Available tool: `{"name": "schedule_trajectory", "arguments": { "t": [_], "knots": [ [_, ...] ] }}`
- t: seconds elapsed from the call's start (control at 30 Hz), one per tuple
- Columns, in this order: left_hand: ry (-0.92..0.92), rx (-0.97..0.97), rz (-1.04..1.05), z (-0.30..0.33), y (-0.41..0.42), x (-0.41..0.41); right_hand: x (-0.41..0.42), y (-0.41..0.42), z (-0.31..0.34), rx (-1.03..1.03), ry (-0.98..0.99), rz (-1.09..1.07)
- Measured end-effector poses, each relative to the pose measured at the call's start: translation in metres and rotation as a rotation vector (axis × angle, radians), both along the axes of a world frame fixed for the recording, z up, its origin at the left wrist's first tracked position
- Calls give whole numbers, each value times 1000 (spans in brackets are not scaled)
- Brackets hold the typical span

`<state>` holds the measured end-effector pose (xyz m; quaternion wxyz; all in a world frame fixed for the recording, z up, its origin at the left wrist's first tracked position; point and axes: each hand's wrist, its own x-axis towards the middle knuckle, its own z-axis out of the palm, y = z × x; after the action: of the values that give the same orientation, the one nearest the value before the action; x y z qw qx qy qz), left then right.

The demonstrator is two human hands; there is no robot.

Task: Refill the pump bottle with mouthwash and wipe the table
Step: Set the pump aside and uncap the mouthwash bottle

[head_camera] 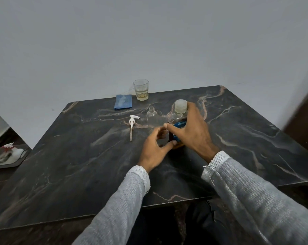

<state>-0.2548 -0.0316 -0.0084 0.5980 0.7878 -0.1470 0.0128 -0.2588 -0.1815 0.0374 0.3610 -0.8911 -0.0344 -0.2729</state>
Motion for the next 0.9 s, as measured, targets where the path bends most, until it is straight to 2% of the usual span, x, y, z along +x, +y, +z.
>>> {"name": "schedule_trajectory", "arguments": {
  "t": [0.23, 0.37, 0.47, 0.63, 0.83, 0.9],
  "knots": [
    [20, -35, -17, -3, -36, 16, -2, -4, -5, -48, -19, -12],
    [35, -120, -35, -10, -43, 23, 0, -12, 5, 2, -44, -13],
    [80, -145, -13, -16, -41, 26, 8, -15, 25, 93, -97, 58],
    [69, -115, 1, -22, -40, 28, 30, 6, 53, 329, -42, 231],
    [62, -124, -31, -24, -37, 30, 51, 27, 45, 399, -174, 44],
    [60, -120, -57, -24, -36, 33, 54, 28, 48, 406, -181, 49]
  ]
}}
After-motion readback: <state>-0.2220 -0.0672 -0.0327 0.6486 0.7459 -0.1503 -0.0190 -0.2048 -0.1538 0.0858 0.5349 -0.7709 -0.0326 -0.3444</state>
